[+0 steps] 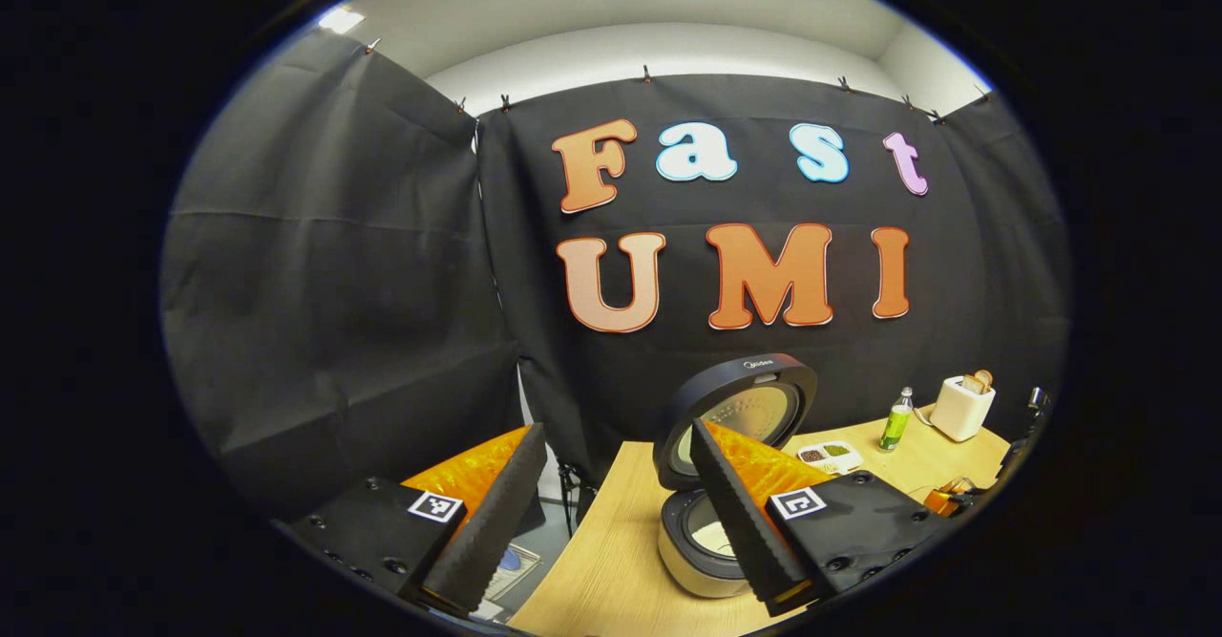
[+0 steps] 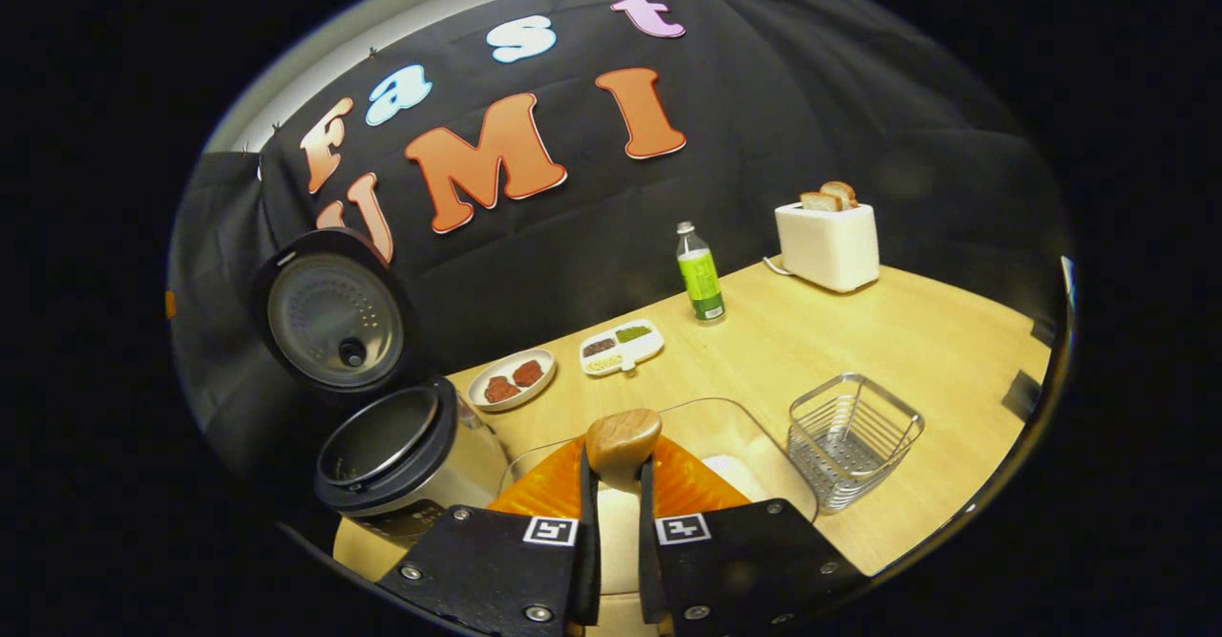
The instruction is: Close the left gripper, press the button to open the rice cooker; take a wooden spoon from the chopstick holder with the right hand, scoop a spoonful of rice and pour it into the rice cooker, then put the wooden spoon back into the chopstick holder.
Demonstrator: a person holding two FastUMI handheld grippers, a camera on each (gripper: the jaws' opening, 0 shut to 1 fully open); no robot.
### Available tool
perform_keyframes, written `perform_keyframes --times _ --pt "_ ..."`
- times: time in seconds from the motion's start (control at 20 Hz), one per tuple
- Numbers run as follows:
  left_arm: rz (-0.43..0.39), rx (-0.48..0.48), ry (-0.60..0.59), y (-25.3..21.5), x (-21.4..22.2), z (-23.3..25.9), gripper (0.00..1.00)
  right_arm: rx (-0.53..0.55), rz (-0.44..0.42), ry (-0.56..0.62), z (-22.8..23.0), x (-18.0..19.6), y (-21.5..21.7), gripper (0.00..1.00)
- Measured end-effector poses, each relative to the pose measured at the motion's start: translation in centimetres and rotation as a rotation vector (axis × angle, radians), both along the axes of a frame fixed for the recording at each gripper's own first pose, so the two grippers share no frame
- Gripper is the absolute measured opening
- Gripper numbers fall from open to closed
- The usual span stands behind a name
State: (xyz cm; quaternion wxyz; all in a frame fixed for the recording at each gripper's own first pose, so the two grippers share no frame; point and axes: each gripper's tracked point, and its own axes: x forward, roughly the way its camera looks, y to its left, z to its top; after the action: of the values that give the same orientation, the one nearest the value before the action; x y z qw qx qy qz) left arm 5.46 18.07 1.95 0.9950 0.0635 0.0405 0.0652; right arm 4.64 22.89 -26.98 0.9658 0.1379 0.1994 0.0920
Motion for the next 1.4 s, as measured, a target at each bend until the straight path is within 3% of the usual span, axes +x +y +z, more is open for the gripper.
perform_keyframes --times 0.2,0.3,0.5,0.8,1.0,1.4 --pt "0.003 -0.009 0.010 -0.1 -0.2 -0.4 1.00 0.181 0.019 0.052 -0.8 -0.6 2.5 0.16" --pt "0.001 -0.013 0.012 -0.3 -0.3 -0.4 1.00 0.255 -0.029 0.081 -1.0 0.3 1.5 0.16" --pt "-0.011 -0.011 0.012 -1.0 -0.3 -0.3 1.00 0.508 -0.146 0.225 -1.9 1.3 -0.6 0.16" --pt "-0.023 -0.022 -0.002 -2.1 -0.2 0.4 1.00 0.753 -0.217 0.286 -1.6 1.2 -3.3 0.16" --pt "-0.034 -0.030 -0.007 -3.3 0.1 0.5 1.00 0.869 -0.260 0.302 -0.7 0.7 -5.4 0.15" --pt "-0.050 -0.034 -0.032 -5.6 0.6 1.2 1.00 0.996 -0.333 0.310 2.5 1.0 -9.0 0.16"
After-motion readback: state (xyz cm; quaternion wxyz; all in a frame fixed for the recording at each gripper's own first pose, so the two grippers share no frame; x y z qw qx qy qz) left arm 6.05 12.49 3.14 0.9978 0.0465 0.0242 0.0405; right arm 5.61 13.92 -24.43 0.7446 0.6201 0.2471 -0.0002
